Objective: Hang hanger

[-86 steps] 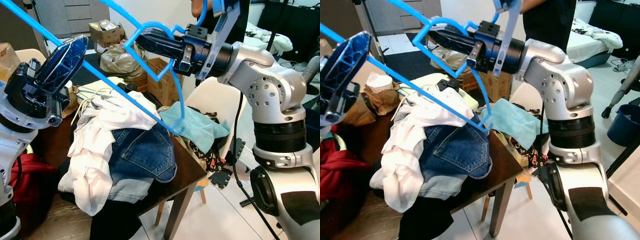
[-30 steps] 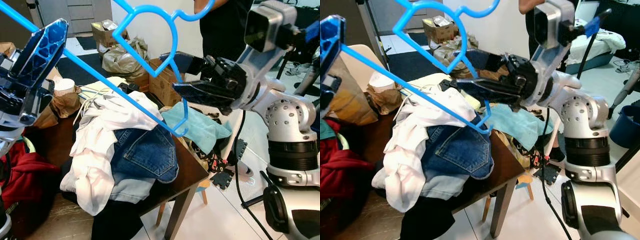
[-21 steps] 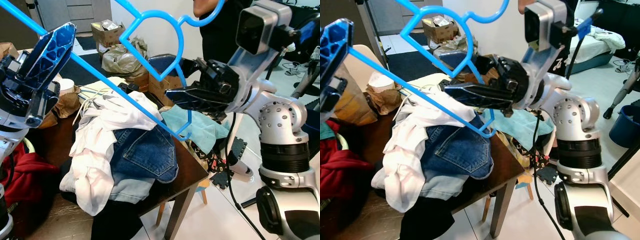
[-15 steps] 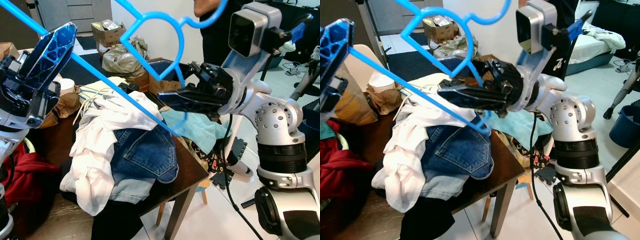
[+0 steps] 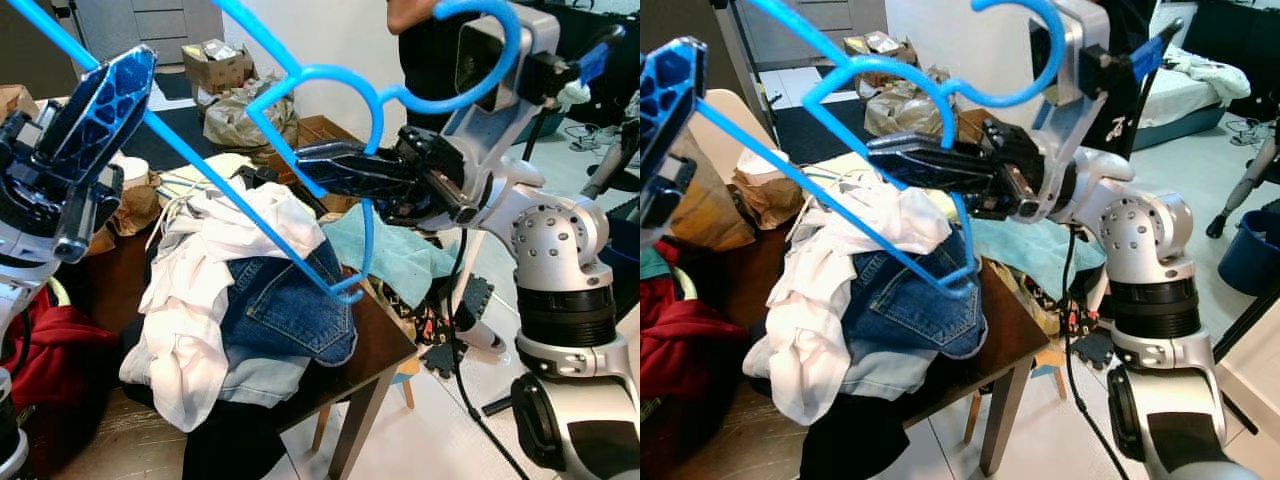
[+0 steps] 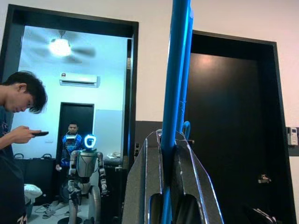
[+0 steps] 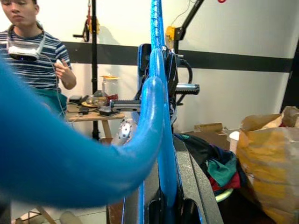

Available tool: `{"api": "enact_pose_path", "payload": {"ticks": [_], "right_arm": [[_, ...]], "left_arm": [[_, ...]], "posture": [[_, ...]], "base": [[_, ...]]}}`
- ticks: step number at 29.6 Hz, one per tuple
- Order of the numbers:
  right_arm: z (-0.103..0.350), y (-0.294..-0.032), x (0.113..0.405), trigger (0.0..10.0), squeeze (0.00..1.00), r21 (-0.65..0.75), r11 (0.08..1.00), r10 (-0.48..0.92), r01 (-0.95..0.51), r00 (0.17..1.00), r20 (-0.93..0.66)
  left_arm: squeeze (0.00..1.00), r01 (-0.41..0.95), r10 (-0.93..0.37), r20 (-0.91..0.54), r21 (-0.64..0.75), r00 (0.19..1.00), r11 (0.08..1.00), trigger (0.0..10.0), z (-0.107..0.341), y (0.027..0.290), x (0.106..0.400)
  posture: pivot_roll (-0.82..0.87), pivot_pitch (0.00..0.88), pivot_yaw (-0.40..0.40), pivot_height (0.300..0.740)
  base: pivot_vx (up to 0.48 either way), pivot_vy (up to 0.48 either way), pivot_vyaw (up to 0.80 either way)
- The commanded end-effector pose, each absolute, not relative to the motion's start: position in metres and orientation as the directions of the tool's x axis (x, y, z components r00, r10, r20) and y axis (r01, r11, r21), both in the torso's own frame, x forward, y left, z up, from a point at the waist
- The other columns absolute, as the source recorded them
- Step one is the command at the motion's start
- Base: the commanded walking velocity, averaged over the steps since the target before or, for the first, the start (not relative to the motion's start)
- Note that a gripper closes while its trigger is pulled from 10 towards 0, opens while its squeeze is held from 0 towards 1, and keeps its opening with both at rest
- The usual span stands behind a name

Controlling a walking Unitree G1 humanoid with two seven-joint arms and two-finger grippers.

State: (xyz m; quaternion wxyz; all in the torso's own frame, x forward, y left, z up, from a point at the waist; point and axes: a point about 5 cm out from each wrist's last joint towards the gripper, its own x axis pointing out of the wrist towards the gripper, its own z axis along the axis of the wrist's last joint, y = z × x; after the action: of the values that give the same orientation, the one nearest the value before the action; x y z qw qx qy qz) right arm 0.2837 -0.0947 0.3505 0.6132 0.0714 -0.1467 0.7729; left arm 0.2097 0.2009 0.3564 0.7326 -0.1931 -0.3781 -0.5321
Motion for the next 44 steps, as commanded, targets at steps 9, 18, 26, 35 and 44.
{"api": "enact_pose_path", "payload": {"ticks": [9,18,26,35,44], "right_arm": [[0.348,-0.087,0.289,0.0,0.00,-0.137,-0.161,0.945,-0.978,-0.192,0.264],[0.340,-0.091,0.308,0.0,0.00,-0.069,-0.014,0.950,-0.997,-0.035,0.311],[0.327,-0.137,0.336,0.0,0.00,0.054,0.233,0.884,-0.971,0.234,0.405],[0.358,-0.203,0.369,0.0,0.00,0.247,0.539,0.540,-0.806,0.555,0.633],[0.295,-0.164,0.393,10.0,0.00,0.136,0.902,0.361,-0.411,0.888,0.284]], "left_arm": [[0.01,0.911,-0.608,0.772,0.099,0.184,0.401,6.2,0.356,0.203,0.211],[1.00,0.832,-0.535,0.746,-0.045,0.397,0.553,10.0,0.331,0.231,0.224],[1.00,0.522,-0.282,0.618,-0.249,0.734,0.816,10.0,0.278,0.308,0.203],[1.00,0.102,0.091,0.645,-0.256,0.758,0.961,10.0,0.313,0.364,0.180],[0.00,-0.179,0.161,0.352,0.018,0.922,0.984,10.0,0.256,0.290,0.267]], "posture": [[-0.04,0.020,-0.031,0.736],[-0.03,0.016,-0.025,0.736],[-0.01,0.000,-0.018,0.736],[0.01,0.000,-0.043,0.736],[-0.03,0.000,-0.037,0.736]], "base": [[0.000,0.000,0.00],[0.000,0.000,0.00],[0.000,0.000,0.00],[0.000,0.000,0.00],[0.000,0.000,0.00]]}}
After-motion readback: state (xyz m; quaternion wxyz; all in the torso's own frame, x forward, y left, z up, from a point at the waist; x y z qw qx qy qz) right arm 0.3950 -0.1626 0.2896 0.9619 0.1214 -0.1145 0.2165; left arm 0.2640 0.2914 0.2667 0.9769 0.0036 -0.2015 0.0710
